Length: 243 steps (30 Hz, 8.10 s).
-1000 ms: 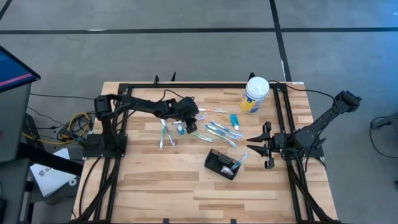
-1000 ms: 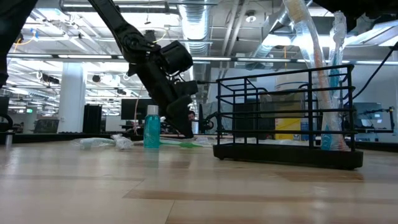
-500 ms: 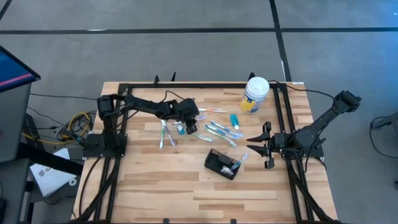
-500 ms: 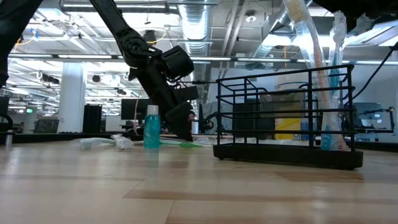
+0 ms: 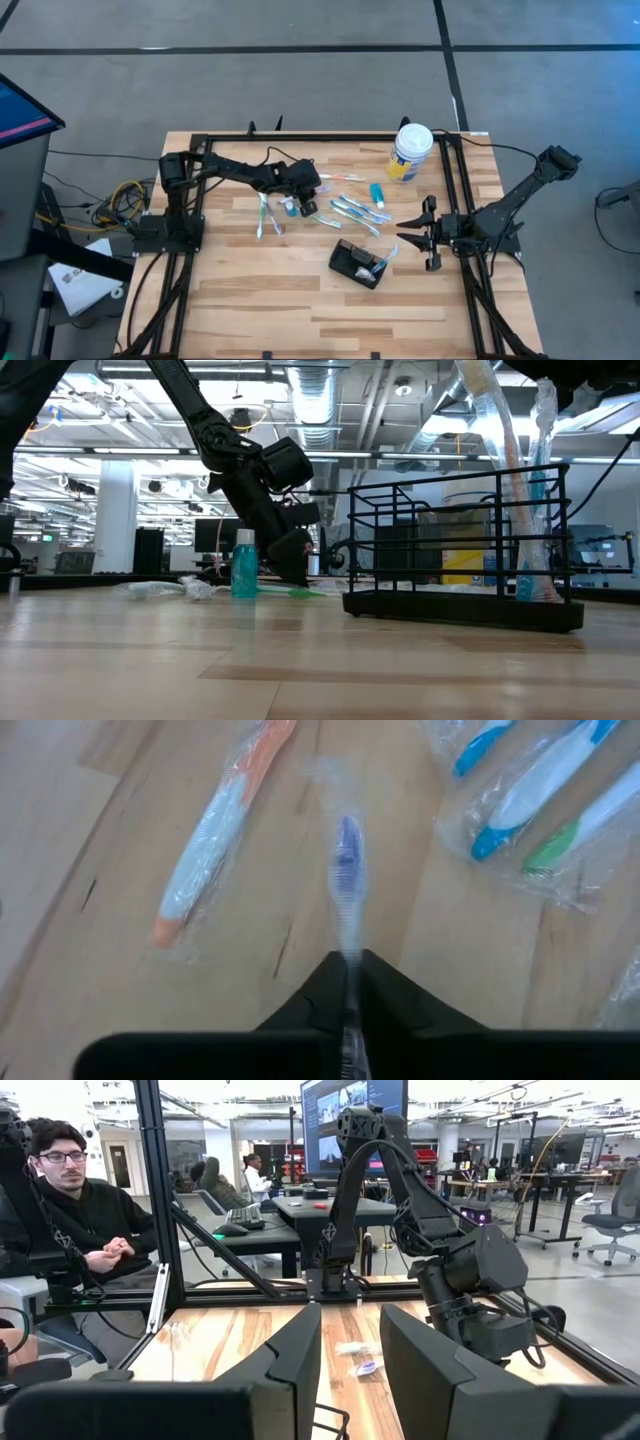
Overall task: Pick & Place toothbrushing station
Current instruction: Put the top violet toothbrush into the mesh organizer
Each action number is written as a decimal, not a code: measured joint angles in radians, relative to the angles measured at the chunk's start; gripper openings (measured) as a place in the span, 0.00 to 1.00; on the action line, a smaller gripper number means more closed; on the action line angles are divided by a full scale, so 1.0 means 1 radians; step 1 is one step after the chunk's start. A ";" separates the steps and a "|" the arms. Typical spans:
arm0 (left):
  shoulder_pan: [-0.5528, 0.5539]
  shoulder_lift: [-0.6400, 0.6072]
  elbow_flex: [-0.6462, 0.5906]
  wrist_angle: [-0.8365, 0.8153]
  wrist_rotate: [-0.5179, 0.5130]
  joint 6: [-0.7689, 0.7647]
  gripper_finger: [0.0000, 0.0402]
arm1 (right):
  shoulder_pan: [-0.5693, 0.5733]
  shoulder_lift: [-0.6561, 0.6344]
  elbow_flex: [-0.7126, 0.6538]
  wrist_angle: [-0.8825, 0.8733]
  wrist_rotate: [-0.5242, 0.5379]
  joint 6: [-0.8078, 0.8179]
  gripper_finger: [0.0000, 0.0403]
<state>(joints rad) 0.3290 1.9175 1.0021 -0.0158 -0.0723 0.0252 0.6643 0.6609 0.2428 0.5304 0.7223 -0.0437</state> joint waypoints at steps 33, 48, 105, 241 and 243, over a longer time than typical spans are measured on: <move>-0.049 -0.249 -0.002 0.046 0.154 -0.007 0.00 | 0.000 0.000 0.000 -0.001 0.000 0.000 0.24; -0.048 -0.249 -0.002 0.178 0.244 0.000 0.00 | 0.000 0.000 0.000 -0.002 0.000 0.000 0.24; -0.372 -0.249 -0.297 1.323 0.418 -0.025 0.00 | 0.000 0.000 0.000 -0.021 0.000 0.000 0.24; -0.384 0.197 -0.108 1.538 0.359 -0.007 0.19 | -0.006 0.000 0.000 -0.030 0.001 0.018 0.24; -0.384 0.197 -0.108 1.538 0.359 -0.007 0.19 | -0.007 0.000 0.000 -0.030 0.001 0.018 0.24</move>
<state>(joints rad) -0.0547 2.1143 0.8944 1.5221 0.2871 0.0177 0.6578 0.6612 0.2428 0.5003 0.7229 -0.0259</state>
